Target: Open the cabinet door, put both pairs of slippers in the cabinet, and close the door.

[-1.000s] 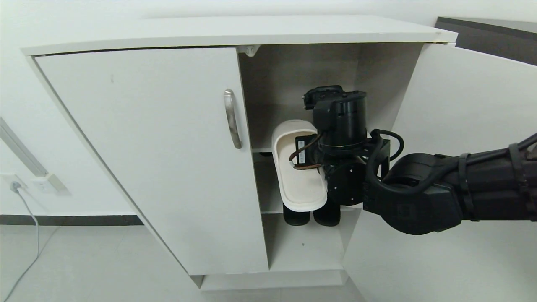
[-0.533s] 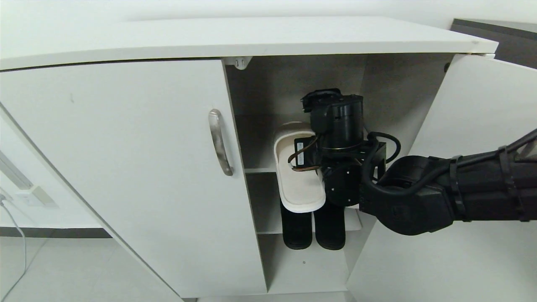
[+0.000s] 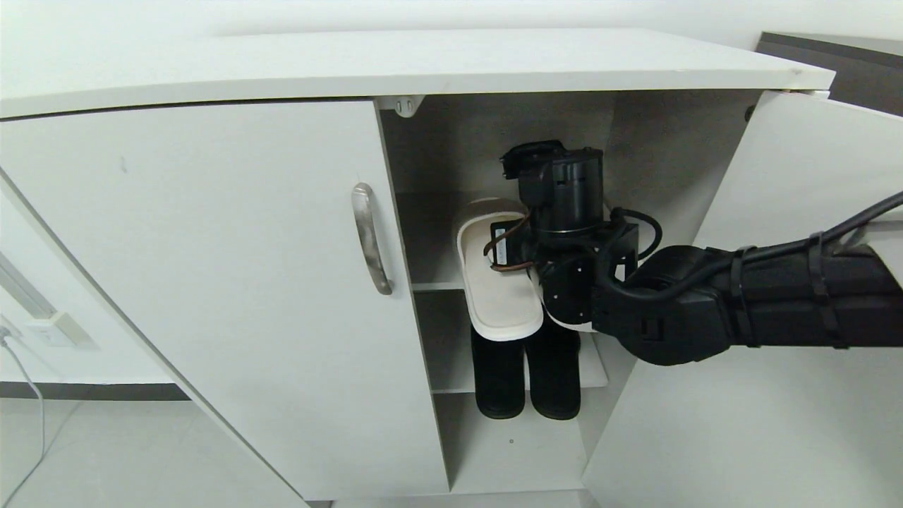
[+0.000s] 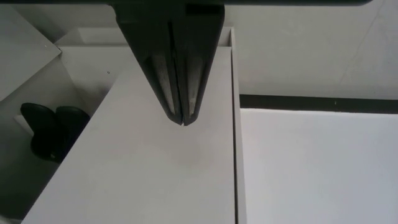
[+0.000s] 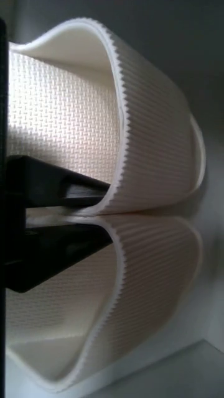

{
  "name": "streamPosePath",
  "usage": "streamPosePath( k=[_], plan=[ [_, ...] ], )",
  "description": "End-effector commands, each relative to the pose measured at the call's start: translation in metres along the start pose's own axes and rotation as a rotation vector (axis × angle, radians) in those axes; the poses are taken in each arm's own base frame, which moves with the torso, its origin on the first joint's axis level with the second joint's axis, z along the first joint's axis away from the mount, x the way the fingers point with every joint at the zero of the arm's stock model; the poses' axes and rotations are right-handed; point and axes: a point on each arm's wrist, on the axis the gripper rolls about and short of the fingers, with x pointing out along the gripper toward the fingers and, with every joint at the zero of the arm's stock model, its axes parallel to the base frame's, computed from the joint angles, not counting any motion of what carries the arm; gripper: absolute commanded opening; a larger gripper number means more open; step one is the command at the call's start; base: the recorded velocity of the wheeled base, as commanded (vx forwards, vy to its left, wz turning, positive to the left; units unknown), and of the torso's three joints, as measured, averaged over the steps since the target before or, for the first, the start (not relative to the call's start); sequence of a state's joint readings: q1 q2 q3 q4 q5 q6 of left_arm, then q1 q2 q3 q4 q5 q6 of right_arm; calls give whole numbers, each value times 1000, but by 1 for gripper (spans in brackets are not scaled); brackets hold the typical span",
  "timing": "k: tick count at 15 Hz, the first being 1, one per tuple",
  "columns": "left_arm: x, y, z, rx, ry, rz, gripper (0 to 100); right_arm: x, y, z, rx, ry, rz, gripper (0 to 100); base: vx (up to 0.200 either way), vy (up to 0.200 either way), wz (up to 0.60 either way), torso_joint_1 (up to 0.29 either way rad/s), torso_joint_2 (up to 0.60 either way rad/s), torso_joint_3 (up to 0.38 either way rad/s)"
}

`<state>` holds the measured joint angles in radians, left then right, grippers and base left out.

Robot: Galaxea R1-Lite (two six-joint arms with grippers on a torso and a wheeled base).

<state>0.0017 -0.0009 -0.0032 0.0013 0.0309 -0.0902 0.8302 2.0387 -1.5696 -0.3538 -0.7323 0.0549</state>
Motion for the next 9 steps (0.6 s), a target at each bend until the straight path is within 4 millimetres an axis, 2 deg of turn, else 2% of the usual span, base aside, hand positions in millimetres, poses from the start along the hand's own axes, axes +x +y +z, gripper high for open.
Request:
streamPosePath(
  k=[1, 6, 9],
  plan=[
    [0, 0, 0, 0, 1, 1, 0, 15, 0, 2, -5, 8, -14, 0, 0, 0, 0, 0, 0, 0],
    [0, 0, 0, 0, 1, 1, 0, 27, -2, 17, 7, 3, -26, 0, 0, 0, 0, 0, 0, 0],
    [0, 0, 0, 0, 1, 1, 0, 31, 0, 16, 8, 2, -26, 0, 0, 0, 0, 0, 0, 0]
  ],
)
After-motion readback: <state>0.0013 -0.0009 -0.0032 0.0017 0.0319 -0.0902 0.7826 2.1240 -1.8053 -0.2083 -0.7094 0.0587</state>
